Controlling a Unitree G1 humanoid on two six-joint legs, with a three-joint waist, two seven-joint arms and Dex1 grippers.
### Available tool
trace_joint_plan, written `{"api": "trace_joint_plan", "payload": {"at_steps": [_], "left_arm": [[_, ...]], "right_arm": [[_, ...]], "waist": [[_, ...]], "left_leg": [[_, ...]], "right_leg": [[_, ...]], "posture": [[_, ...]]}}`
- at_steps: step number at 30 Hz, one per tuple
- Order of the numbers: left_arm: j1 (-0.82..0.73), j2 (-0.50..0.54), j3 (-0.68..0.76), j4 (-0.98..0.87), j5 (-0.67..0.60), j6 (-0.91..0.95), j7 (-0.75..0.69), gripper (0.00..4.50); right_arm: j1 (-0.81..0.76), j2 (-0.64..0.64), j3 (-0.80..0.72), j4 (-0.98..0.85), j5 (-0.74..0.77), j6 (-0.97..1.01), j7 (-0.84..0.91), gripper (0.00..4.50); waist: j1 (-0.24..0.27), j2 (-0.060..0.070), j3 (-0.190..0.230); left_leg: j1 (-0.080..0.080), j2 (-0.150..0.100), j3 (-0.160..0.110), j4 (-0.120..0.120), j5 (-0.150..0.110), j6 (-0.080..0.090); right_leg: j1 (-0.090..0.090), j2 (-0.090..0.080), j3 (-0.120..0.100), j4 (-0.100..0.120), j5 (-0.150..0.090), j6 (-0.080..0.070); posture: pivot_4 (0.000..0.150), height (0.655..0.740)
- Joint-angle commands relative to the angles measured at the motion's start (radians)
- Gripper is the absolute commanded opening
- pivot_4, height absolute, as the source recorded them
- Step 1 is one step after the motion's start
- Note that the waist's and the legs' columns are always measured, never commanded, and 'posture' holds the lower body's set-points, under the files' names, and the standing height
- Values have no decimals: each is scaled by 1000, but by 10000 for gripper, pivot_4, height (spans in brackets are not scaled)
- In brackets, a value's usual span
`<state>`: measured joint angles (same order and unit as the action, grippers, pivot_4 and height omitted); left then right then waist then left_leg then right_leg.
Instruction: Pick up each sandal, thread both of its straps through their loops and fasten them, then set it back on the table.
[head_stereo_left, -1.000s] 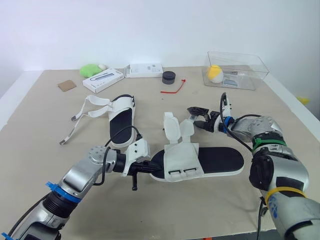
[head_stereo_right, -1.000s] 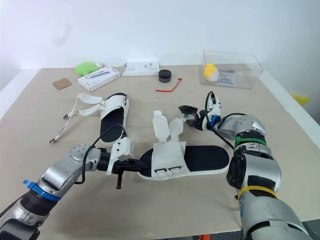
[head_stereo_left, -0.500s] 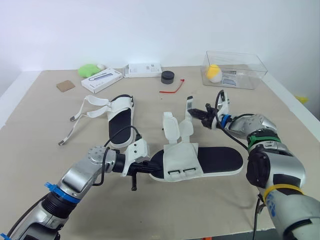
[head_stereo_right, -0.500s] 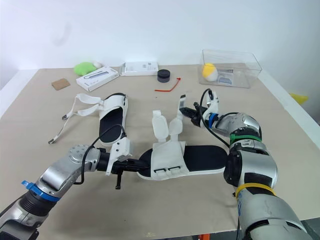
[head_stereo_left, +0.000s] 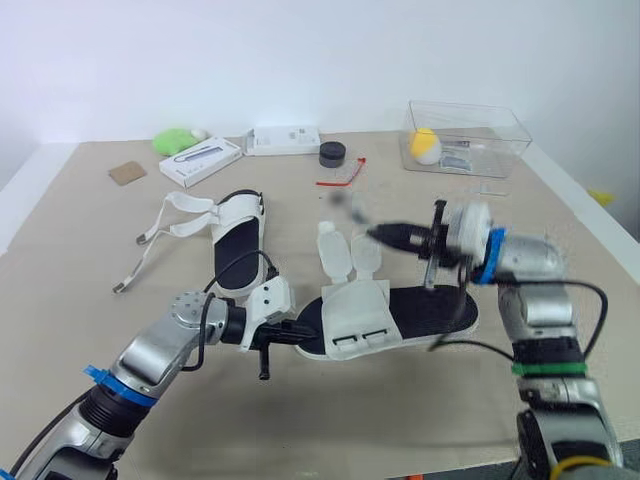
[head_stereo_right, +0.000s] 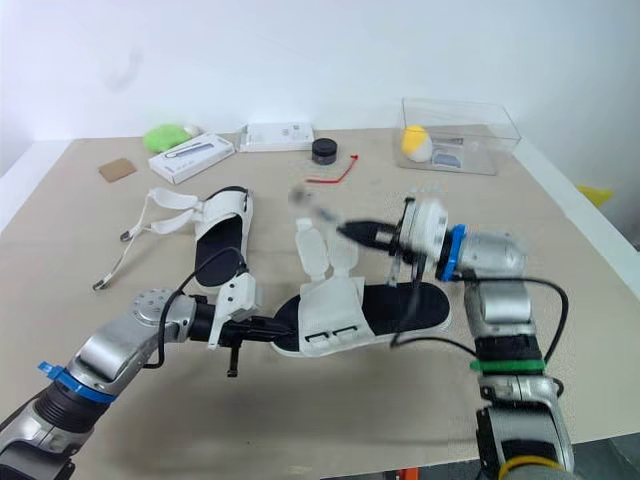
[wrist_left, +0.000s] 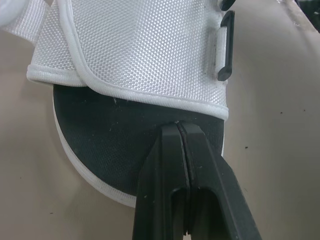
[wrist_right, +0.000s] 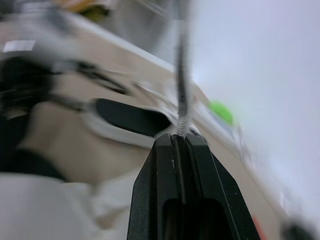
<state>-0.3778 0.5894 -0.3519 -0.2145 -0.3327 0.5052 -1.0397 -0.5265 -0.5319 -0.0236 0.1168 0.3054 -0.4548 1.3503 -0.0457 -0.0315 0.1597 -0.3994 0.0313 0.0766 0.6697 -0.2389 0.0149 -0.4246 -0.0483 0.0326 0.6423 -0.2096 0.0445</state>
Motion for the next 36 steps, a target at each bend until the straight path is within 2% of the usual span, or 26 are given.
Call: {"api": "trace_joint_plan", "payload": {"at_steps": [1,4,7,11,12,14,17,18,19,21,23,25,27,29,30,33,36], "left_arm": [[6,20,8,29,25,14,-1,0],[3,19,7,34,25,13,-1,0],[0,17,5,34,26,13,0,0],[0,15,5,35,27,13,-1,0],[2,15,4,32,27,13,-1,0],[6,16,3,28,26,15,-2,0],[11,18,2,19,24,20,-1,0],[14,19,2,16,24,21,-1,0],[17,20,3,13,23,23,-1,0],[22,23,5,10,21,24,-2,0],[27,25,9,8,18,28,-1,0],[31,25,10,4,15,32,1,0],[35,24,10,4,14,33,1,0],[39,22,8,2,13,35,3,0],[39,22,7,0,13,37,3,0],[38,20,5,-1,11,41,5,0],[33,21,8,1,10,43,4,0]], "right_arm": [[8,-20,30,-46,70,-304,120,677],[-4,-35,100,-19,152,-541,223,677],[-5,-129,239,39,177,-769,264,677],[-51,-185,308,162,159,-893,210,677],[-63,-194,310,181,167,-901,190,6881],[-79,-219,330,201,176,-932,155,12900],[-63,-266,343,166,194,-902,103,28286],[-57,-280,348,155,194,-896,89,31787],[-35,-310,344,115,204,-859,72,38230],[55,-405,308,-21,237,-645,3,44335],[175,-548,278,-192,298,-291,-112,44335],[286,-687,251,-370,445,43,-235,44335],[350,-848,233,-511,758,422,-311,44335],[367,-949,202,-579,998,702,-345,44335],[370,-989,192,-594,1066,811,-337,44335],[346,-1006,193,-601,1190,1060,-388,44335],[311,-945,224,-588,1186,1238,-469,44335]], "waist": [[0,0,0],[0,-1,1],[1,-1,1],[1,-1,1],[1,-1,1],[1,-1,1],[3,-1,1],[3,-1,1],[4,-1,1],[9,-1,1],[19,-1,1],[24,0,0],[24,1,0],[24,-1,1],[24,-2,1],[25,-3,1],[25,-2,1]], "left_leg": [[1,0,0,0,0,0],[5,0,0,0,0,0],[8,2,0,-1,0,0],[8,3,1,-1,0,0],[8,3,1,-1,0,0],[9,3,2,-1,0,0],[9,4,1,-2,0,0],[9,4,1,-2,0,0],[9,4,1,-3,0,0],[8,3,1,-5,0,0],[8,2,1,-7,0,0],[8,1,1,-10,0,0],[9,1,1,-12,0,-1],[11,1,0,-13,0,0],[12,1,-1,-13,0,0],[11,1,-4,-13,0,0],[9,0,-6,-13,0,0]], "right_leg": [[1,0,0,0,0,-1],[3,1,1,0,-1,-6],[5,1,1,0,-2,-8],[5,0,2,0,-3,-9],[5,0,3,0,-2,-10],[5,0,4,1,-2,-10],[5,0,4,1,-2,-11],[5,0,4,1,-2,-11],[5,0,4,1,-2,-12],[4,-1,4,1,-3,-14],[4,-2,5,1,-4,-17],[1,-7,5,2,-6,-19],[1,-8,4,3,-7,-19],[3,-8,2,2,-10,-14],[3,-7,-1,2,-10,-15],[4,-7,-5,2,-10,-15],[3,-6,-7,1,-10,-15]], "posture": [[1500,7400],[1500,7400],[1500,7400],[1500,7400],[1500,7400],[1500,7400],[1500,7400],[1500,7400],[1500,7400],[1500,7400],[1500,7400],[1500,7400],[1500,7400],[1500,7400],[1500,7400],[1500,7400],[1500,7400]]}}
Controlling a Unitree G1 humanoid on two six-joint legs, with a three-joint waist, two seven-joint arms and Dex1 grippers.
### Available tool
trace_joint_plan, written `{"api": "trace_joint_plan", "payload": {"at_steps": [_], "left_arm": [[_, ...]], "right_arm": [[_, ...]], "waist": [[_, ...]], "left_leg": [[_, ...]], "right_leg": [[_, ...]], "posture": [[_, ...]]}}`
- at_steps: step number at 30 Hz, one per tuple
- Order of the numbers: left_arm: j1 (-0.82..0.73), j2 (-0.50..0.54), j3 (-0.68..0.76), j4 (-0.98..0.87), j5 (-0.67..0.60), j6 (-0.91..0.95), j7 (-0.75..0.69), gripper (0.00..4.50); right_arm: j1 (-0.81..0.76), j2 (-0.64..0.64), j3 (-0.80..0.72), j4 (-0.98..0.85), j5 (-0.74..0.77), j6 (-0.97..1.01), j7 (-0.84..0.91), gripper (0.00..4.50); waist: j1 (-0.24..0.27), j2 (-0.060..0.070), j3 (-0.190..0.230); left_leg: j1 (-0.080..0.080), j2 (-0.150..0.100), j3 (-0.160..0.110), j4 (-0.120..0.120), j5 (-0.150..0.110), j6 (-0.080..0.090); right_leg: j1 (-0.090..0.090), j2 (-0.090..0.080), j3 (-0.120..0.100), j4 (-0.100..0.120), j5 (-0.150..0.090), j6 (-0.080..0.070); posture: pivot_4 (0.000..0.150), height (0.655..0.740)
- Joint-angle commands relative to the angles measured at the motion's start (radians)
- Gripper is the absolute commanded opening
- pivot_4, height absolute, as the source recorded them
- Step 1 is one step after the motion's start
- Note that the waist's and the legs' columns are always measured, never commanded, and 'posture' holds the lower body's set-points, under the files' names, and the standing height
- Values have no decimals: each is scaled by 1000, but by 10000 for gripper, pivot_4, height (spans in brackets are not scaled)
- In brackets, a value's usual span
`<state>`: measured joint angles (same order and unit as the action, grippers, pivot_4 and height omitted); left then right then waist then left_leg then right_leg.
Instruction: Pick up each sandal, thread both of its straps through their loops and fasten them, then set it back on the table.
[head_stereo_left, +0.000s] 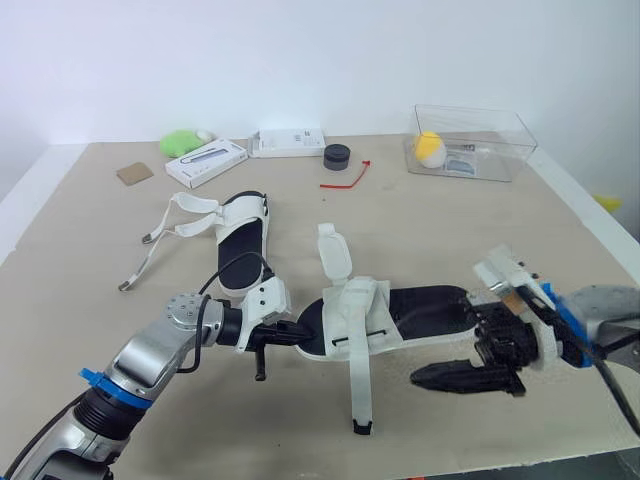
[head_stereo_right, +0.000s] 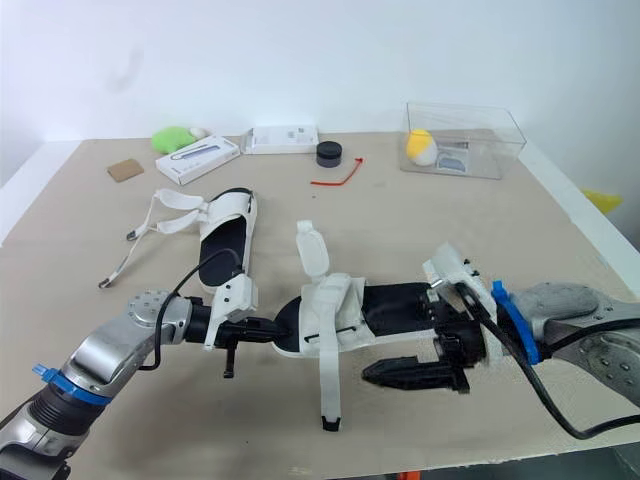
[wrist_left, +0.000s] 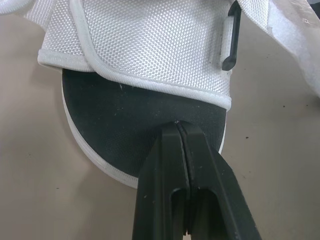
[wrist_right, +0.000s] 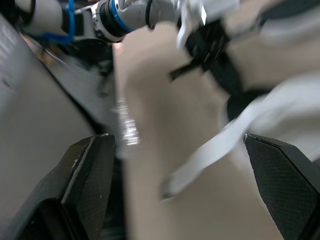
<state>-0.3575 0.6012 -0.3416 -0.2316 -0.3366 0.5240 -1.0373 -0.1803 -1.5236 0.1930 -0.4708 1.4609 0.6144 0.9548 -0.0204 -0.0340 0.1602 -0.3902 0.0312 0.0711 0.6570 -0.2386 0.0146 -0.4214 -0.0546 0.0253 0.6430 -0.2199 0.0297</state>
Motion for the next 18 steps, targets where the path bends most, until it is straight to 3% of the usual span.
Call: {"api": "trace_joint_plan", "payload": {"at_steps": [1,15,18], "left_arm": [[12,9,-2,18,13,26,2,0],[20,11,-1,-16,3,52,20,0],[22,10,-3,-19,2,56,23,0]], "right_arm": [[-42,84,16,5,23,210,-108,44335],[15,454,23,-13,-43,487,-386,44335],[2,519,26,0,-65,510,-416,35777]], "waist": [[0,0,0],[0,-2,-1],[0,-3,-2]], "left_leg": [[-1,0,-1,0,0,0],[-10,-2,-9,3,0,0],[-10,-2,-10,3,0,0]], "right_leg": [[-1,0,0,0,0,0],[-3,3,-2,-2,0,9],[-2,4,-3,-2,0,9]], "posture": [[1500,7400],[1500,7400],[1500,7400]]}}
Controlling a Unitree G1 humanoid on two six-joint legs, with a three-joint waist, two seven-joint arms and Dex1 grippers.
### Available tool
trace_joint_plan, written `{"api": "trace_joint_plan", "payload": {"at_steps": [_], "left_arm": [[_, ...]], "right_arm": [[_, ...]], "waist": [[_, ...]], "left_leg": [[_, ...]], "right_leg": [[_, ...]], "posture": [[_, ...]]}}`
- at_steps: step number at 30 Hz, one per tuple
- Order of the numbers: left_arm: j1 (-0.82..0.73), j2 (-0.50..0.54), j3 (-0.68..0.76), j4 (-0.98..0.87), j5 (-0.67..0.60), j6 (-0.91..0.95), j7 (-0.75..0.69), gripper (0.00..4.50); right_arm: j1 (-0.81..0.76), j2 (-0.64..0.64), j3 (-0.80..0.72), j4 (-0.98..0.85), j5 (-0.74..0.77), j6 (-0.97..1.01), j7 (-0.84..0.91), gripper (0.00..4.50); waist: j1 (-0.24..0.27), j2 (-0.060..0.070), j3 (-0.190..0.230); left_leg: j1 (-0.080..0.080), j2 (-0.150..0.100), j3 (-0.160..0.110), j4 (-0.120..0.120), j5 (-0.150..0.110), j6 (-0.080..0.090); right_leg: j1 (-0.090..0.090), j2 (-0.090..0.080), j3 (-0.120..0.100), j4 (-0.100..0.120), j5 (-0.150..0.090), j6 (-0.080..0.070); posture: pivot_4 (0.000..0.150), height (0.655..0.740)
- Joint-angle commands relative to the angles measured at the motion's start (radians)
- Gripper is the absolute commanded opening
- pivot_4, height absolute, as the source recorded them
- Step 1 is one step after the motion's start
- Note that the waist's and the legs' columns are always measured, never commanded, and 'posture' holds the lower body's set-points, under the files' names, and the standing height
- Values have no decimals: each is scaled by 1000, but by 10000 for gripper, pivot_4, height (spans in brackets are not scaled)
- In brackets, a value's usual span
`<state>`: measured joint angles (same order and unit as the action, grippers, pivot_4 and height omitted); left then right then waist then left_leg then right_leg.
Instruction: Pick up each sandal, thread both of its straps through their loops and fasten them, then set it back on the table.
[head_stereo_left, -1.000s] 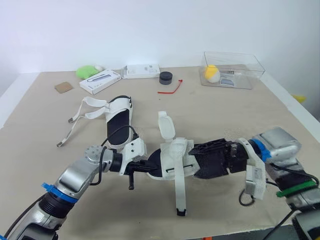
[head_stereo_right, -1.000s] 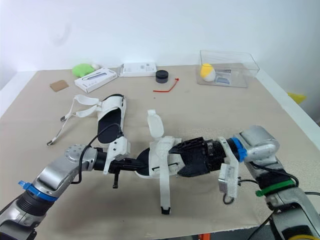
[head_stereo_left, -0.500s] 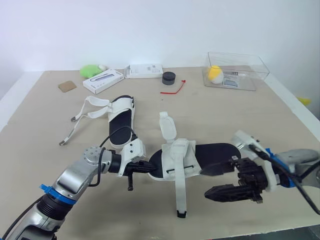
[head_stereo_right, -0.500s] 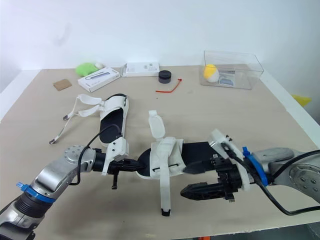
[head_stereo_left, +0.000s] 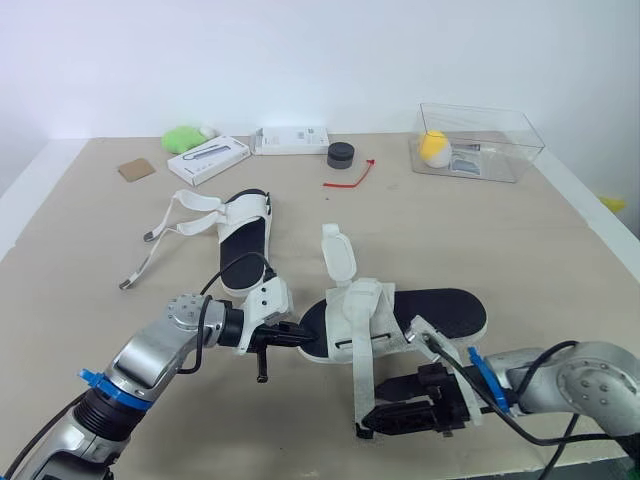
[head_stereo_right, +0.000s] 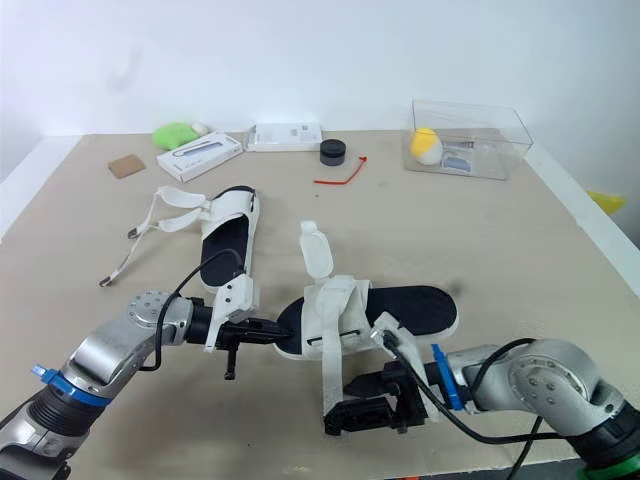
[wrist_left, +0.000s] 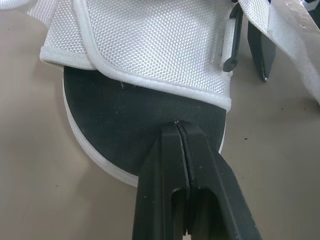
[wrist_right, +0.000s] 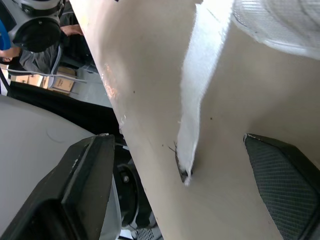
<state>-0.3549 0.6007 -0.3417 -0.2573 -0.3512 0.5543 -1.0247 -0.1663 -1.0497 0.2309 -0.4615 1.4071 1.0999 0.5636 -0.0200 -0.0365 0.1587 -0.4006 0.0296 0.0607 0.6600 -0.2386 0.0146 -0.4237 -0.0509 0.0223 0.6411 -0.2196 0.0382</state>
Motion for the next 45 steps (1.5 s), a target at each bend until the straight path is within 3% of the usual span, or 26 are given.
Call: {"api": "trace_joint_plan", "payload": {"at_steps": [1,7,8,15,19,25,28,35,45], "left_arm": [[20,10,-3,6,16,26,11,0],[17,8,1,5,15,31,14,0],[17,9,2,6,15,30,15,0],[9,3,2,21,19,23,16,0],[1,-4,0,31,21,17,16,0],[-9,-14,-5,40,26,10,16,0],[-13,-18,-5,44,30,7,15,0],[-1,-16,2,39,31,3,20,0],[8,-20,5,31,31,3,36,0]], "right_arm": [[-17,64,-12,-8,-20,31,-30,30691],[-33,91,-50,-13,-34,83,-4,1393],[-35,86,-55,-14,-40,91,8,180],[-192,44,-119,46,39,201,101,180],[-488,67,-118,284,93,350,105,180],[-767,154,-81,580,-22,508,137,180],[-811,172,-28,651,-104,515,166,180],[-821,167,101,615,-301,499,310,180],[-871,151,187,607,-395,515,489,180]], "waist": [[0,0,0],[0,0,0],[0,0,0],[-1,0,0],[-2,1,1],[0,1,1],[3,1,1],[2,1,1],[2,1,1]], "left_leg": [[0,0,0,0,0,0],[-1,0,-1,0,0,0],[-1,0,-1,0,0,0],[-1,0,-3,1,0,0],[-1,1,-3,4,0,0],[-4,1,-6,5,0,0],[-6,0,-7,5,0,0],[-7,-2,-8,5,0,1],[-7,-1,-8,6,0,1]], "right_leg": [[0,0,0,0,0,0],[0,0,-1,0,0,0],[0,0,-1,0,0,0],[0,1,-2,0,0,-2],[1,2,-2,0,1,-6],[0,2,-3,0,1,-7],[-1,1,-5,0,3,-4],[-1,-1,-5,0,3,-3],[-1,0,-6,0,2,-1]], "posture": [[1500,7400],[1500,7400],[1500,7400],[1500,7400],[1500,7400],[1500,7400],[1500,7400],[1500,7400],[1500,7400]]}}
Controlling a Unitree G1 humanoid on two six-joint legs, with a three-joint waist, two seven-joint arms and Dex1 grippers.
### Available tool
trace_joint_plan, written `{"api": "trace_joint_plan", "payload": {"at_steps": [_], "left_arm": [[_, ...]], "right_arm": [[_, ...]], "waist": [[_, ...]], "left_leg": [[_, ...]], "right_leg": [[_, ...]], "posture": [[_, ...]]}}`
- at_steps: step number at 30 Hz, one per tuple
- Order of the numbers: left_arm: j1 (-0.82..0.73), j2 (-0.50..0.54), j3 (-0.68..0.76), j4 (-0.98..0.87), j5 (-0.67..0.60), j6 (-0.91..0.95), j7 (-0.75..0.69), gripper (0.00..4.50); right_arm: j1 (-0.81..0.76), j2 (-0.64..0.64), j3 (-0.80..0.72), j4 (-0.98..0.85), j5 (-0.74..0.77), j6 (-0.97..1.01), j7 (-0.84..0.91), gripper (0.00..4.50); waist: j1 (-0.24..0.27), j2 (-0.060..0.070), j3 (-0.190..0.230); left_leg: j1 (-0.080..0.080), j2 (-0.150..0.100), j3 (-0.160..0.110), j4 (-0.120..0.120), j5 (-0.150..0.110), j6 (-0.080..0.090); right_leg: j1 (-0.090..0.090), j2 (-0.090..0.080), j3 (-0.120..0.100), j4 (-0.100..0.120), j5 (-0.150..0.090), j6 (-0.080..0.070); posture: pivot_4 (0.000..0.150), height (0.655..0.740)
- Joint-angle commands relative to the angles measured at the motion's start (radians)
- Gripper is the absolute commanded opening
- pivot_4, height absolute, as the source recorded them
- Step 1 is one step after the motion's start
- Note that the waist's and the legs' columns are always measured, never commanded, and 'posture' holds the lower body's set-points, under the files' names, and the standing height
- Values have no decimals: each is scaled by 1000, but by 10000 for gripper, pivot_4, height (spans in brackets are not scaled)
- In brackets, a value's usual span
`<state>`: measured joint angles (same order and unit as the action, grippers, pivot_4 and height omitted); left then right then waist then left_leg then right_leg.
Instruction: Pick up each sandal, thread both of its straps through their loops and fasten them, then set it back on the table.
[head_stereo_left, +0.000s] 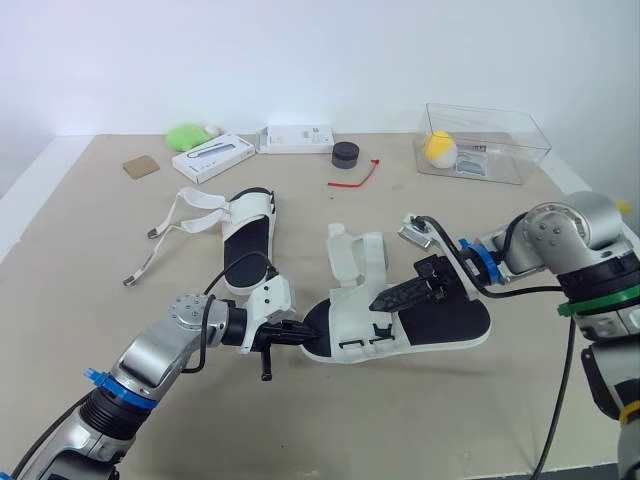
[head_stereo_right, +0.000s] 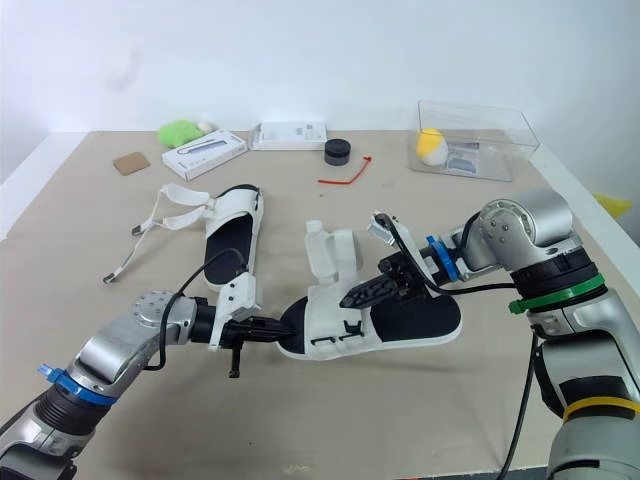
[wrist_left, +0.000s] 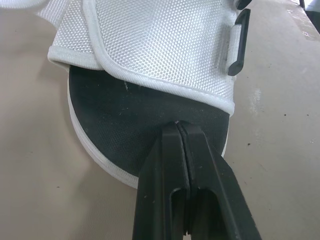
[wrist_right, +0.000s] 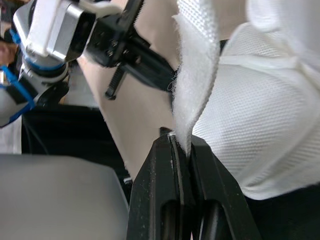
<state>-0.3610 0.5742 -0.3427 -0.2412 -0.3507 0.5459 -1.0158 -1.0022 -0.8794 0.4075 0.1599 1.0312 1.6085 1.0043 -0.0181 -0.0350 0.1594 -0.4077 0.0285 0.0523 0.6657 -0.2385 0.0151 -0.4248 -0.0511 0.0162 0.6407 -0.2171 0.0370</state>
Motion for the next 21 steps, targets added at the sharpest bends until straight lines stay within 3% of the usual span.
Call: {"api": "trace_joint_plan", "payload": {"at_steps": [1,21], "left_arm": [[15,5,5,14,30,11,29,0],[14,-4,-2,19,32,1,38,0]], "right_arm": [[-37,-19,13,-16,-29,6,58,180],[-81,10,45,30,-55,6,109,180]], "waist": [[0,0,0],[0,0,0]], "left_leg": [[0,0,0,0,0,0],[0,0,0,1,0,0]], "right_leg": [[0,0,0,0,0,0],[0,0,0,0,0,-1]], "posture": [[1500,7400],[1500,7400]]}}
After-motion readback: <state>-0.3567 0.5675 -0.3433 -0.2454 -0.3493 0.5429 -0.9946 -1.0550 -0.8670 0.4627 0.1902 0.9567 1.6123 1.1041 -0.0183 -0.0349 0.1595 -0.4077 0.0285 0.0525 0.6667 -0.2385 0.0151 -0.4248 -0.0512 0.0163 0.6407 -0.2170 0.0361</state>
